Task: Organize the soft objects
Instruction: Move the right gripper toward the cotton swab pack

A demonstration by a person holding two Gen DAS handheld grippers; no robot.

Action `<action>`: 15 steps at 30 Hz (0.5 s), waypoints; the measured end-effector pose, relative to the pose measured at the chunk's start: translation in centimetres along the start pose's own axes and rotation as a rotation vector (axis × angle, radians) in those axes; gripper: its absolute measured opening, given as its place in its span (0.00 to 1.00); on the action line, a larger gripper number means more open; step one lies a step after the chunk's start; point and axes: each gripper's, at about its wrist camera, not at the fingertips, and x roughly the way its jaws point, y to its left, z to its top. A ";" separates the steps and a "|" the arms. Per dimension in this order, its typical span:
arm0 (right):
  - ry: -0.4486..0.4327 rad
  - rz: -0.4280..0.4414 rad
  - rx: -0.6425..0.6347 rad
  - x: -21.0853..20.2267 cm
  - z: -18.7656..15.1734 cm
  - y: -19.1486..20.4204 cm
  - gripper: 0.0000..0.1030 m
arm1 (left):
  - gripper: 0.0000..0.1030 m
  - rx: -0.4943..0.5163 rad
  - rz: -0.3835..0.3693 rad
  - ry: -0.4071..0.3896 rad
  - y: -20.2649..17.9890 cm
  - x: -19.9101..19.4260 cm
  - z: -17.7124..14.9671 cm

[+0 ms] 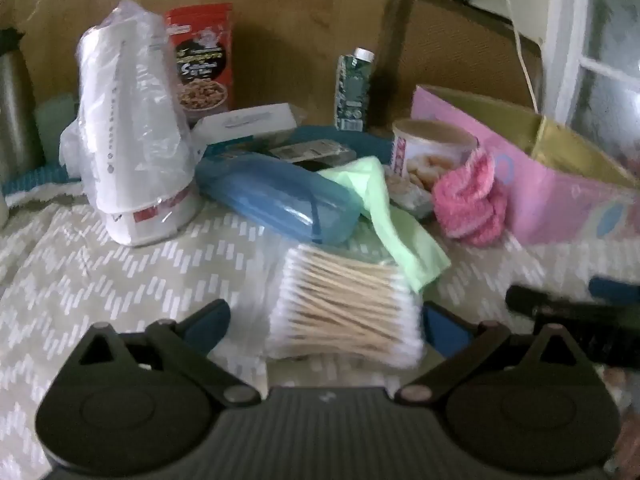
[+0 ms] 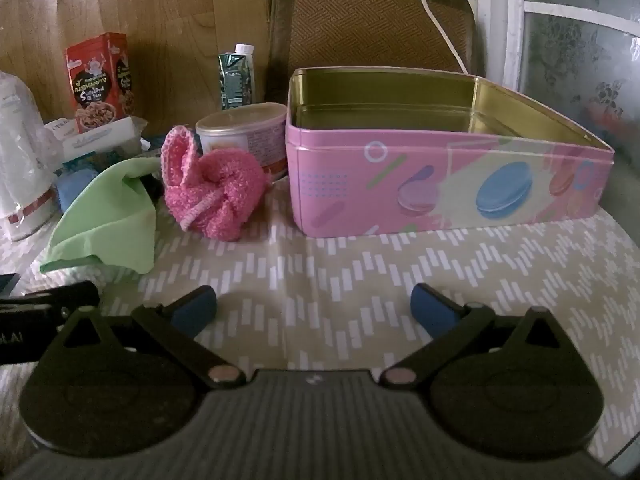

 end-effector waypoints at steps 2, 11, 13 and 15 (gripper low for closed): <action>0.000 0.000 0.000 0.0 0.0 0.0 1.00 | 1.00 0.029 -0.011 0.015 0.2 0.1 -0.5; -0.064 0.086 0.138 -1.2 -0.1 -0.7 1.00 | 1.00 0.069 -0.030 0.035 0.7 -0.1 -0.5; -0.076 0.110 0.174 -1.0 -0.1 -0.8 1.00 | 1.00 0.080 -0.034 0.040 0.5 -0.4 -0.5; -0.074 0.103 0.167 -1.0 0.0 -0.2 1.00 | 1.00 0.054 -0.045 0.038 0.6 -0.7 -0.4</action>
